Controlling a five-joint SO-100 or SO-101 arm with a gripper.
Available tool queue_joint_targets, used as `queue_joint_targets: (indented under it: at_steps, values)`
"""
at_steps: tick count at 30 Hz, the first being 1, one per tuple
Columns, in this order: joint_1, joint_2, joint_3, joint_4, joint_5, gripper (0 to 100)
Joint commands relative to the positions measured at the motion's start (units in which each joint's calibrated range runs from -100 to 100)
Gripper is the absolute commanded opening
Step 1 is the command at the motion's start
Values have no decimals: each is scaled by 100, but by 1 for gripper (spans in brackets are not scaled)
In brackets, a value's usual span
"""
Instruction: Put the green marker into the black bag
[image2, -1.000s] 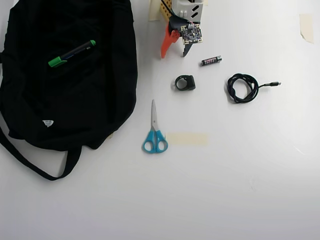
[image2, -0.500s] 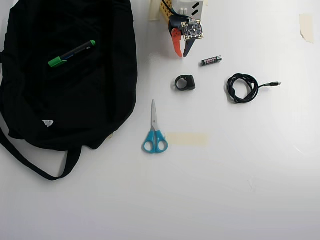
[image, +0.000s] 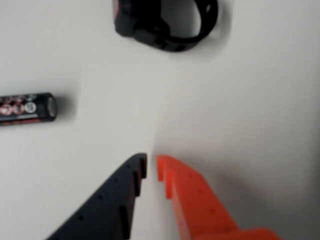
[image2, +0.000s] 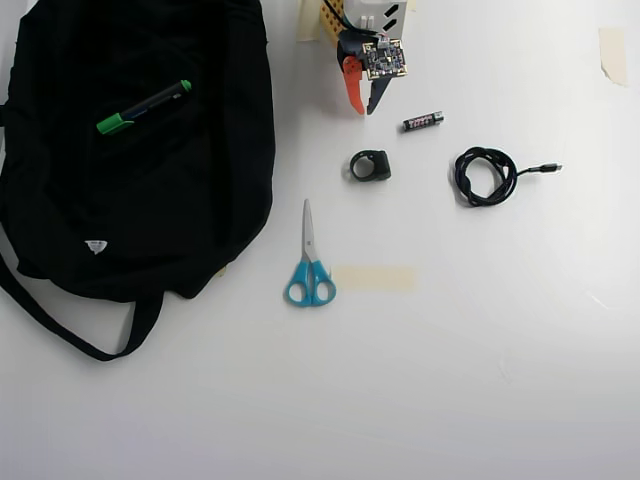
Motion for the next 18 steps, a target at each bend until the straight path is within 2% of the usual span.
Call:
queue_joint_targets:
  at_steps: [1,18]
  values:
    - [-4,-91,110,180,-3,2]
    - [41,-58,110,180,18,2]
